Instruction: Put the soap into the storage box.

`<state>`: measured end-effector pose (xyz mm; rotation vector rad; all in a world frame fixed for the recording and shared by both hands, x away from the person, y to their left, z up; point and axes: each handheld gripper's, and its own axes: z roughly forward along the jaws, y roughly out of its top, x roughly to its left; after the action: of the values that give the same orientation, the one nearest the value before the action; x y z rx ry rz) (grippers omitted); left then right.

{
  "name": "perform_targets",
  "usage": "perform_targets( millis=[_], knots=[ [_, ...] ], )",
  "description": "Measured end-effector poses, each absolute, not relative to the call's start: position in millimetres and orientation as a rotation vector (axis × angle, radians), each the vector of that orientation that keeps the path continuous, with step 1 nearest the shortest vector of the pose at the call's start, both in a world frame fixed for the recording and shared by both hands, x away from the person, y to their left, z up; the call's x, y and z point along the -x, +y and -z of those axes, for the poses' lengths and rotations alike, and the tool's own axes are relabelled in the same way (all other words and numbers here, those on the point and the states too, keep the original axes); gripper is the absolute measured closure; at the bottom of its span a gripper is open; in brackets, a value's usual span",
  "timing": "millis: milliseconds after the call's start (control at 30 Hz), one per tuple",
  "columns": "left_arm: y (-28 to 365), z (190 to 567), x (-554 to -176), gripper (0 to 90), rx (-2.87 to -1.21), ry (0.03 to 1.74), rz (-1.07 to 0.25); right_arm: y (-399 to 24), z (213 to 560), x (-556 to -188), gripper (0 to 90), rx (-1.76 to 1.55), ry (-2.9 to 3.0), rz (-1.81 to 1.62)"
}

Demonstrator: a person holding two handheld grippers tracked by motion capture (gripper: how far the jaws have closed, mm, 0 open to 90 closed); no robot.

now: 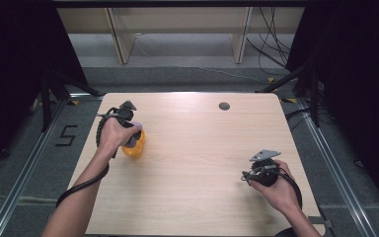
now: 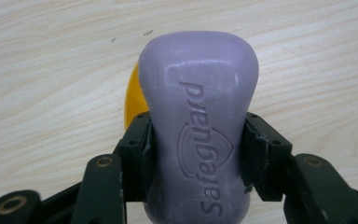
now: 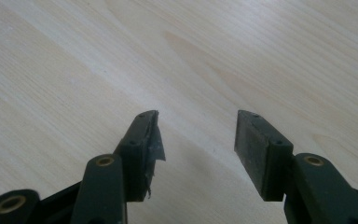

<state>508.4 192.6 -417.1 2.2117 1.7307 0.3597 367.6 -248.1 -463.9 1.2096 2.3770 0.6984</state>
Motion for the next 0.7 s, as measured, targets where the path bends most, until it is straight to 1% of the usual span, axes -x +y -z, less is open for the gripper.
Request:
perform_targets(
  millis=[700],
  knots=[
    [193.6,429.8,-514.3,48.9,-2.180,1.776,-0.356,-248.0,464.2,-367.8,49.7,-1.214,2.379,-0.698]
  ],
)
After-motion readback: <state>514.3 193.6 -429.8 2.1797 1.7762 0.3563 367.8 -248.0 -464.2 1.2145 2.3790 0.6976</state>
